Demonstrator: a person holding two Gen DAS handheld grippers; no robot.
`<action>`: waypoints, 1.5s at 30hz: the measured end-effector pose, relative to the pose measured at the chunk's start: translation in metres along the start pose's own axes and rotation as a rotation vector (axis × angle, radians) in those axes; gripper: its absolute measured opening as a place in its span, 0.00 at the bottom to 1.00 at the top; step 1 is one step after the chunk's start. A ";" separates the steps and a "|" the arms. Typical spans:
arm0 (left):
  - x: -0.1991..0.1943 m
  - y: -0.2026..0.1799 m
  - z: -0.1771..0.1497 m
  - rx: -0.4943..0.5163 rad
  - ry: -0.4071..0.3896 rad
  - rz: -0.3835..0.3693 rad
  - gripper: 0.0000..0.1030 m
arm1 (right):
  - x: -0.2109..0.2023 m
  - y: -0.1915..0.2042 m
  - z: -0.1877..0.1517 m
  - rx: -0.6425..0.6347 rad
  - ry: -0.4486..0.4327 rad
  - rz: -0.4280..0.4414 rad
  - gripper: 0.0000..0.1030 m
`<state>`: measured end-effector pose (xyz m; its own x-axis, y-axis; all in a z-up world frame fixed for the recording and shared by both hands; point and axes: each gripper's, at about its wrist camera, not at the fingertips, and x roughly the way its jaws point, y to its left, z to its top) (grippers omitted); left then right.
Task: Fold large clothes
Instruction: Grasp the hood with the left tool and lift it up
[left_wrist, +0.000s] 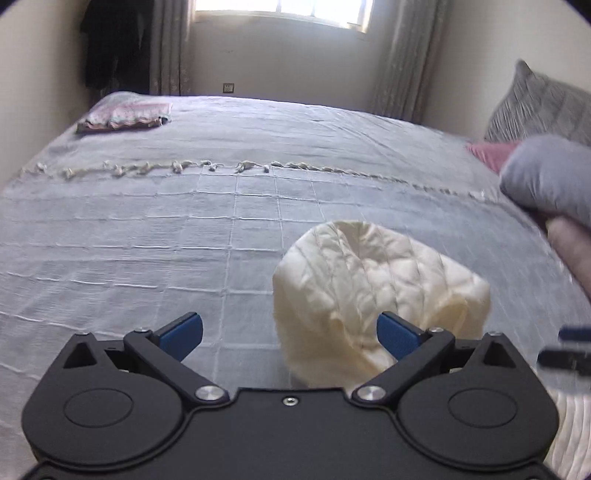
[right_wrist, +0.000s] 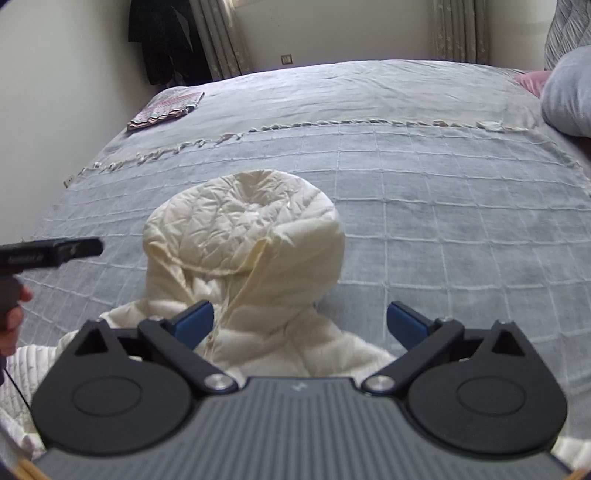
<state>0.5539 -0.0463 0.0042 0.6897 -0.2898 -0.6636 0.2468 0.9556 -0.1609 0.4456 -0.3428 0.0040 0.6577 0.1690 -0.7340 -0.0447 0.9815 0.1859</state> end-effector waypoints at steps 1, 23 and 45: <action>0.013 0.002 0.002 -0.022 0.001 -0.005 0.97 | 0.010 -0.002 0.000 -0.002 -0.003 -0.001 0.98; 0.011 -0.024 -0.026 0.036 -0.110 -0.244 0.05 | 0.006 -0.031 -0.035 0.061 -0.042 0.038 0.95; -0.102 -0.026 -0.168 0.548 0.053 -0.310 0.62 | -0.104 -0.054 -0.066 0.256 -0.050 0.213 0.96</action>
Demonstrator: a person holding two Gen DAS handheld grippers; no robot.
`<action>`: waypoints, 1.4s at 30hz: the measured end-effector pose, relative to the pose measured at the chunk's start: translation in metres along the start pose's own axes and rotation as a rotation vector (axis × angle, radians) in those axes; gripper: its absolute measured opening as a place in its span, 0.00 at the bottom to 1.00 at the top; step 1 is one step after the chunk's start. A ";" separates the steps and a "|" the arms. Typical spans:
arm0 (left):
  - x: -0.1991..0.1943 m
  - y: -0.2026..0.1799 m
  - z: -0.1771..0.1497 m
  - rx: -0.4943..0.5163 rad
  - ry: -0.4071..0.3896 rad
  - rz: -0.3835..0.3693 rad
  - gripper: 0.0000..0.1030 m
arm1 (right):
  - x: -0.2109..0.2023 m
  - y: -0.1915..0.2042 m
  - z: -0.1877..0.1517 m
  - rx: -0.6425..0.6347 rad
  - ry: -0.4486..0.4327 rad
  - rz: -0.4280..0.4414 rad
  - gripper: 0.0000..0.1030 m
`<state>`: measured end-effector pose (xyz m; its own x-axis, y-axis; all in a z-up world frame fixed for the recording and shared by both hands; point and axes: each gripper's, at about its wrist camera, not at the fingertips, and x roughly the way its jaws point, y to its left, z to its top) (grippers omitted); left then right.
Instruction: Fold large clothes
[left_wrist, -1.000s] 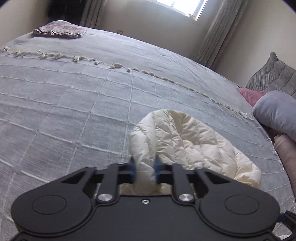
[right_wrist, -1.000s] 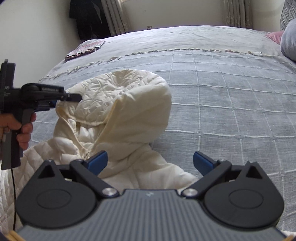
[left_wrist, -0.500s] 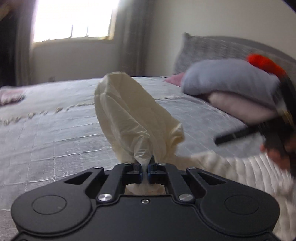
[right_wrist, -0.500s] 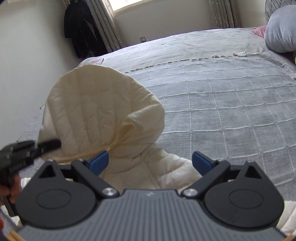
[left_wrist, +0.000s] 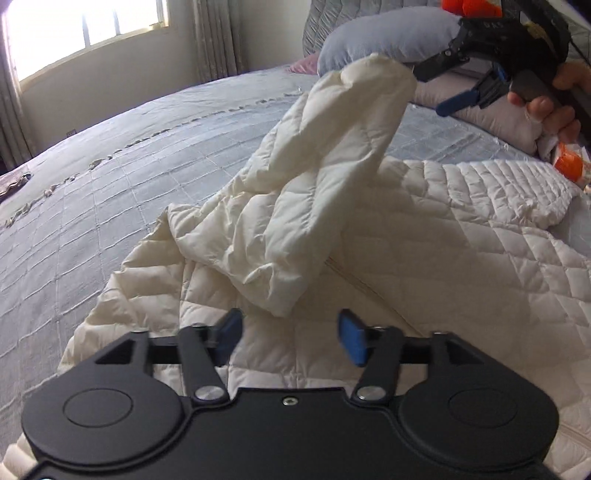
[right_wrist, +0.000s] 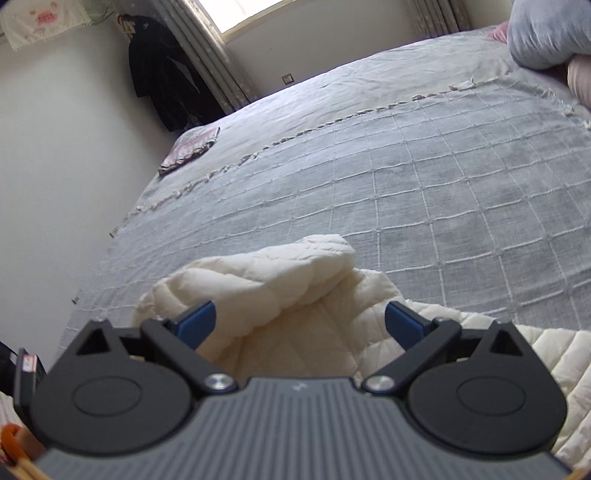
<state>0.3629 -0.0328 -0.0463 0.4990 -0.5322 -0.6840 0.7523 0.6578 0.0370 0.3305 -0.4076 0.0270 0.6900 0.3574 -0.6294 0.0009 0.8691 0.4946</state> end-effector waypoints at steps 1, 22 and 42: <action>-0.006 0.000 -0.001 -0.021 -0.010 0.001 0.63 | 0.002 -0.001 0.000 0.019 -0.001 0.013 0.96; 0.034 0.020 0.018 -0.182 -0.031 0.268 0.65 | 0.071 0.036 -0.018 0.098 0.181 0.013 0.24; 0.015 -0.007 0.037 -0.244 -0.170 0.188 0.67 | 0.056 0.082 -0.060 -0.209 0.112 -0.144 0.62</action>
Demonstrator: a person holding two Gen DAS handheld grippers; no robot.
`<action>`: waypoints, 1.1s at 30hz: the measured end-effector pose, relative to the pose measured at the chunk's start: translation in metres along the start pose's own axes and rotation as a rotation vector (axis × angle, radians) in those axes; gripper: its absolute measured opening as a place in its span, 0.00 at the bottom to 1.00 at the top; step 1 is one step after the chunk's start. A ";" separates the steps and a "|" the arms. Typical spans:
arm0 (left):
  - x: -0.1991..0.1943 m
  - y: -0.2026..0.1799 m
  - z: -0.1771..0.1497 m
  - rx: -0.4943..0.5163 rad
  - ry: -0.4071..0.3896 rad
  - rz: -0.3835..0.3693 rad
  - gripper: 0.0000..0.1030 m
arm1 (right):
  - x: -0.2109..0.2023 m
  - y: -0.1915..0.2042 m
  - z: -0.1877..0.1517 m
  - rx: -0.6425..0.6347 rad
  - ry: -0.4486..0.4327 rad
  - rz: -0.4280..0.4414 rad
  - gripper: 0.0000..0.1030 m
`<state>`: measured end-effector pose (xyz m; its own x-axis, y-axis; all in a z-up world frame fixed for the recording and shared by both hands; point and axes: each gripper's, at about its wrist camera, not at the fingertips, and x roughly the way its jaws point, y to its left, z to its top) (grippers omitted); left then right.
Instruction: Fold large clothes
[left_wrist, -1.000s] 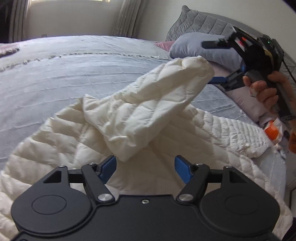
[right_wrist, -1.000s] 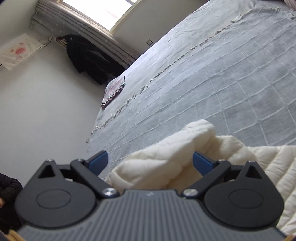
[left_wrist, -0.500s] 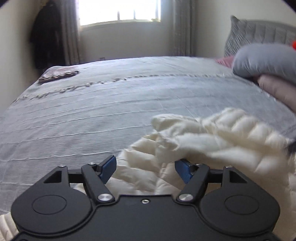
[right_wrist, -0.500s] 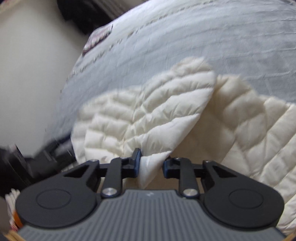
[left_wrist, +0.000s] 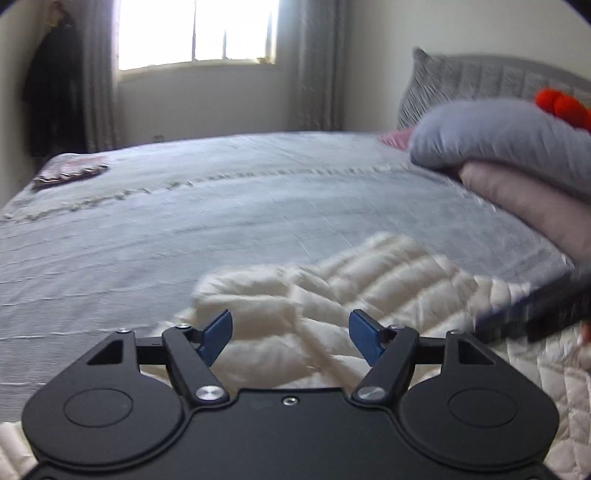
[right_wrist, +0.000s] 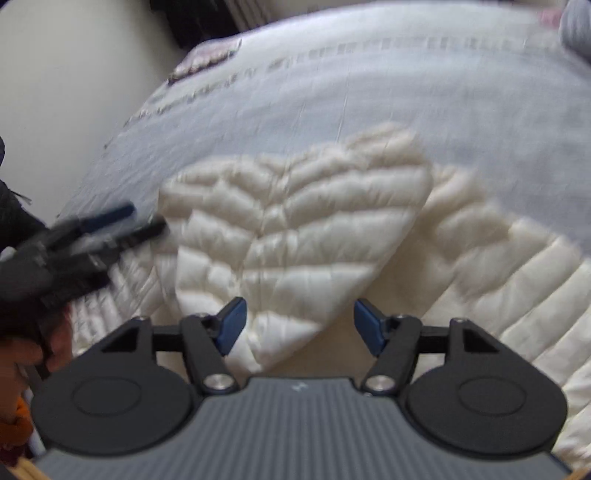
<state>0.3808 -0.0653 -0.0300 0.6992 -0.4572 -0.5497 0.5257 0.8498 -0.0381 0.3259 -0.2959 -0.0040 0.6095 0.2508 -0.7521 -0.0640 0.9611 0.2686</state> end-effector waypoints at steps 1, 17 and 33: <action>0.010 -0.007 -0.005 0.017 0.021 -0.009 0.67 | 0.000 0.000 0.003 -0.012 -0.035 -0.015 0.62; 0.007 -0.023 -0.047 -0.058 0.140 -0.029 0.75 | 0.020 -0.013 -0.028 -0.036 0.005 -0.113 0.62; -0.123 -0.072 -0.082 -0.179 0.189 0.032 1.00 | -0.188 -0.147 -0.157 0.232 -0.120 -0.357 0.99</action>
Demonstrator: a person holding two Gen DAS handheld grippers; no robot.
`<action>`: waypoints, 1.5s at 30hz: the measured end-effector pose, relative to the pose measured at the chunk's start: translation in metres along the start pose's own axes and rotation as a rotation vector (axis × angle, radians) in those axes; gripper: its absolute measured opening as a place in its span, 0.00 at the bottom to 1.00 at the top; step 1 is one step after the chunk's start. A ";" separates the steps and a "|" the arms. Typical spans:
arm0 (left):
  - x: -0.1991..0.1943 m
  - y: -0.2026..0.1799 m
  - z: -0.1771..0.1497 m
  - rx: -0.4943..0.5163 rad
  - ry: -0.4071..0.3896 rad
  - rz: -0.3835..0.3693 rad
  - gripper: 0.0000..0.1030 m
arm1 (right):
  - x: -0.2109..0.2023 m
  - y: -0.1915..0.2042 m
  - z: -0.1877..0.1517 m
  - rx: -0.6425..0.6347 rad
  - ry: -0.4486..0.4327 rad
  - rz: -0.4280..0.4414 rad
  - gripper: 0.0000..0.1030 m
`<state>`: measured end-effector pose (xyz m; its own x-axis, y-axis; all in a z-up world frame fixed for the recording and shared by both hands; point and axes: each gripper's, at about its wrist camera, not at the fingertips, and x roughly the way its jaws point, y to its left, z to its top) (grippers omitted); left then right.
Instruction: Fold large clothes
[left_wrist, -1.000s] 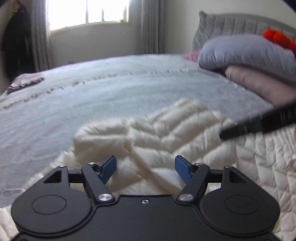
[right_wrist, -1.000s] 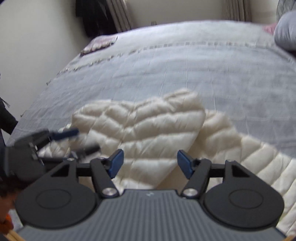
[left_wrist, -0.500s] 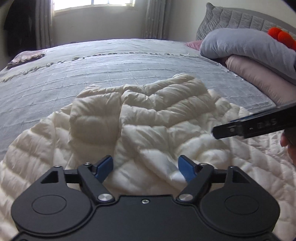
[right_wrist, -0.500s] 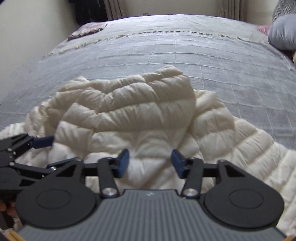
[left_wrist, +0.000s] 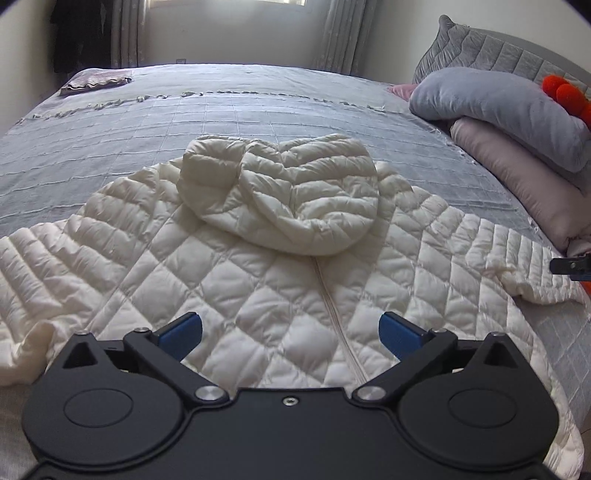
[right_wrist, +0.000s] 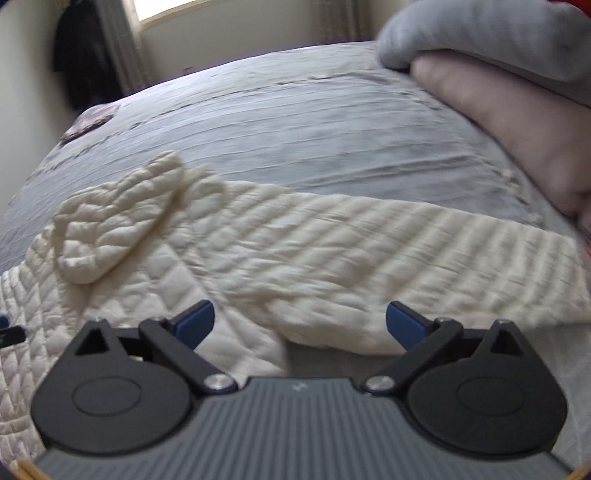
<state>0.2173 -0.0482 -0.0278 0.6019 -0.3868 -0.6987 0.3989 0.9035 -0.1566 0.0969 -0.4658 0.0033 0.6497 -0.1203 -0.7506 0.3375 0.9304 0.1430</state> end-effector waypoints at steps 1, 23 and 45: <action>-0.002 -0.001 -0.004 0.001 -0.006 0.004 1.00 | -0.002 -0.015 -0.004 0.030 -0.005 -0.018 0.99; 0.024 0.032 -0.029 -0.027 -0.050 0.012 1.00 | 0.059 -0.168 -0.014 0.587 -0.143 -0.088 0.21; 0.004 0.053 -0.021 -0.070 -0.047 -0.013 1.00 | -0.007 0.132 0.086 -0.121 -0.193 0.216 0.07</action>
<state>0.2262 0.0015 -0.0540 0.6298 -0.4050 -0.6628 0.3586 0.9085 -0.2144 0.1951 -0.3721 0.0824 0.8189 0.0317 -0.5731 0.1018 0.9746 0.1993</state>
